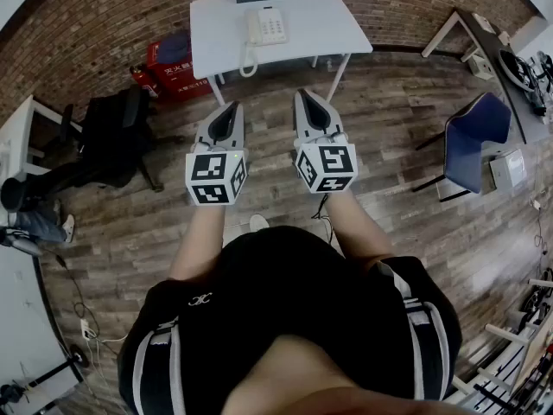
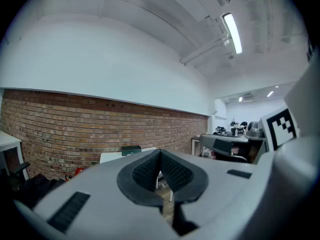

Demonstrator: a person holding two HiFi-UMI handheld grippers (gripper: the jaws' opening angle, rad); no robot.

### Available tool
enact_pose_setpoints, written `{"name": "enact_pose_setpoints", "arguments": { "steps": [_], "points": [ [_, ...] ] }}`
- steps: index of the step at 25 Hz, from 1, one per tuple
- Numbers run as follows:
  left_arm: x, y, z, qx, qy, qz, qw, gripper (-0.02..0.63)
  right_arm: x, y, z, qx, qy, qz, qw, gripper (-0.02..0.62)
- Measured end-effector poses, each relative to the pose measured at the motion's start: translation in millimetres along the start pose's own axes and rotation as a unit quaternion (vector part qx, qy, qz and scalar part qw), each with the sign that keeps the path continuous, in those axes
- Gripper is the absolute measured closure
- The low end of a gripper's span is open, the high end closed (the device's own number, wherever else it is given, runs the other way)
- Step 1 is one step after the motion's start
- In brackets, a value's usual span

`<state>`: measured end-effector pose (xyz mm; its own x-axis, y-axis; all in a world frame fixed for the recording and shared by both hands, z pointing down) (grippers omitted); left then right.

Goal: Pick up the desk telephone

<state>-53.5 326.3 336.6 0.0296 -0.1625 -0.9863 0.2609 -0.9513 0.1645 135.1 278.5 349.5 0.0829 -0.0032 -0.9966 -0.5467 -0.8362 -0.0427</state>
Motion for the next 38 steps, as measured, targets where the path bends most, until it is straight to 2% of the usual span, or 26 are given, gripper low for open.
{"name": "enact_pose_setpoints", "arguments": {
  "steps": [4,15,22,30,38],
  "points": [
    [-3,3,9,0.008,-0.008,-0.001,0.9999,0.604,-4,8,7,0.000,-0.024,0.005,1.000,0.597],
    [-6,18,39,-0.001,-0.009,-0.003,1.0000,0.604,-7,32,13,-0.010,0.010,-0.004,1.000,0.597],
    [-9,26,64,-0.023,-0.017,-0.006,0.9996,0.604,-10,48,24,-0.021,0.001,-0.015,1.000,0.597],
    [-11,30,86,-0.024,-0.020,-0.011,0.9994,0.604,-16,63,31,-0.027,0.009,-0.011,1.000,0.597],
    [-11,55,113,-0.028,-0.031,-0.008,0.9991,0.606,-23,102,31,-0.025,0.005,-0.013,1.000,0.597]
  ]
}}
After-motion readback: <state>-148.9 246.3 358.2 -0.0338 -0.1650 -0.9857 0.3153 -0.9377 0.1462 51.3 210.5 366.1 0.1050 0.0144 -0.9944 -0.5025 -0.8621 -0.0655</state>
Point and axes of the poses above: the fingertips, and each gripper's own axes: y forward along the fingers, z to its left, x out of its top, the point moved 9 cm from there along -y, backward along the fingers, and after that the axes turned 1 degree about z, right-handed, at the moved point
